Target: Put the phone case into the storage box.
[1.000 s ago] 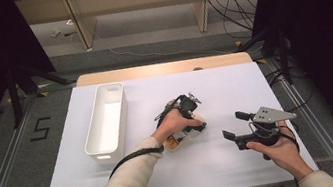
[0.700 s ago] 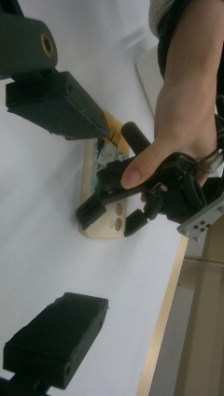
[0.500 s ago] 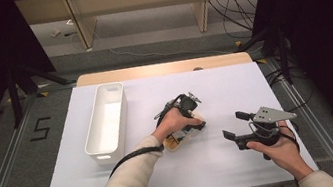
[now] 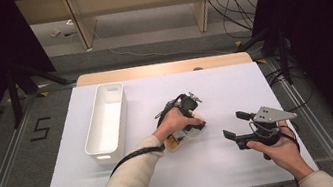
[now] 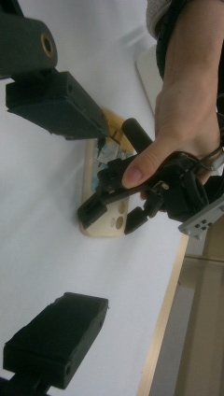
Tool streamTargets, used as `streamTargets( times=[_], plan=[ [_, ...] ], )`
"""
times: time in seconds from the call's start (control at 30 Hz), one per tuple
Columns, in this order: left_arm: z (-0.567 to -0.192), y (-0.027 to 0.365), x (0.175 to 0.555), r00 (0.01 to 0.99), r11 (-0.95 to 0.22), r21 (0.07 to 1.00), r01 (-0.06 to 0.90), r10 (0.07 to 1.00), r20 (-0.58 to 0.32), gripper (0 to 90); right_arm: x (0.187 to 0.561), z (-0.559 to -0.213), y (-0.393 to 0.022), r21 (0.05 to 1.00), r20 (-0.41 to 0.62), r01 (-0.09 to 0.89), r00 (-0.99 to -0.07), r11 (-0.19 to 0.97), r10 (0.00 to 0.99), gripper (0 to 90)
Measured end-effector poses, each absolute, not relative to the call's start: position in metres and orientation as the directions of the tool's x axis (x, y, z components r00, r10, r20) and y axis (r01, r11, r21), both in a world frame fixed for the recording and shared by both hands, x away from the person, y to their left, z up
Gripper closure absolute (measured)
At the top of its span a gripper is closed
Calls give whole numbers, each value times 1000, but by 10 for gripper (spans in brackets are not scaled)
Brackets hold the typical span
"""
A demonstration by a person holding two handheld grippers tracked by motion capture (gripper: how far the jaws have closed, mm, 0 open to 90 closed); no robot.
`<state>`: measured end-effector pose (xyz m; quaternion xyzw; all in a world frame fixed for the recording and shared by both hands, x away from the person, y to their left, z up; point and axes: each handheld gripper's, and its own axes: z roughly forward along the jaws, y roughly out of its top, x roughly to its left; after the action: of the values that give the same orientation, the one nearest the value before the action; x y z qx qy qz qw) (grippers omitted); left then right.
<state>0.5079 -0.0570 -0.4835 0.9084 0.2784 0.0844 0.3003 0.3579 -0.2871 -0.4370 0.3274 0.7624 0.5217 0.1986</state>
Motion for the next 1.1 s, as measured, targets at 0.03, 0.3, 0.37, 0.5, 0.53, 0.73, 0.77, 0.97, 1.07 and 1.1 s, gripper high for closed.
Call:
streamTargets(
  times=[0.03, 0.3, 0.37, 0.5, 0.53, 0.73, 0.77, 0.97, 1.07, 1.1],
  plan=[
    [-483, -57, 508, 831, -665, 592, 456, 557, -14, 118, 358, -437, -287, 926, 38, 291, -707, 242, 706, 158],
    [-481, -57, 504, 825, -651, 613, 449, 565, -5, 117, 358, -437, -287, 926, 39, 292, -707, 241, 706, 159],
    [-478, -55, 503, 819, -630, 631, 452, 574, -13, 118, 358, -436, -287, 926, 39, 292, -706, 241, 707, 159],
    [-469, -53, 499, 806, -583, 677, 449, 592, -25, 117, 358, -436, -288, 927, 40, 291, -705, 238, 709, 159],
    [-467, -52, 498, 802, -574, 689, 444, 597, -20, 117, 358, -436, -288, 927, 40, 291, -704, 237, 709, 159],
    [-458, -41, 496, 771, -500, 743, 445, 636, -34, 116, 358, -436, -287, 927, 39, 291, -703, 237, 710, 158],
    [-456, -39, 495, 769, -494, 749, 442, 638, -33, 116, 358, -436, -287, 927, 40, 292, -703, 237, 710, 159],
    [-448, -32, 490, 756, -445, 786, 429, 653, -43, 114, 358, -436, -287, 927, 42, 293, -703, 235, 710, 159],
    [-445, -29, 488, 754, -441, 797, 412, 656, -27, 114, 358, -436, -287, 927, 44, 294, -702, 233, 711, 159],
    [-444, -28, 487, 753, -439, 802, 405, 657, -21, 114, 358, -436, -287, 927, 44, 294, -702, 233, 711, 159]
  ],
)
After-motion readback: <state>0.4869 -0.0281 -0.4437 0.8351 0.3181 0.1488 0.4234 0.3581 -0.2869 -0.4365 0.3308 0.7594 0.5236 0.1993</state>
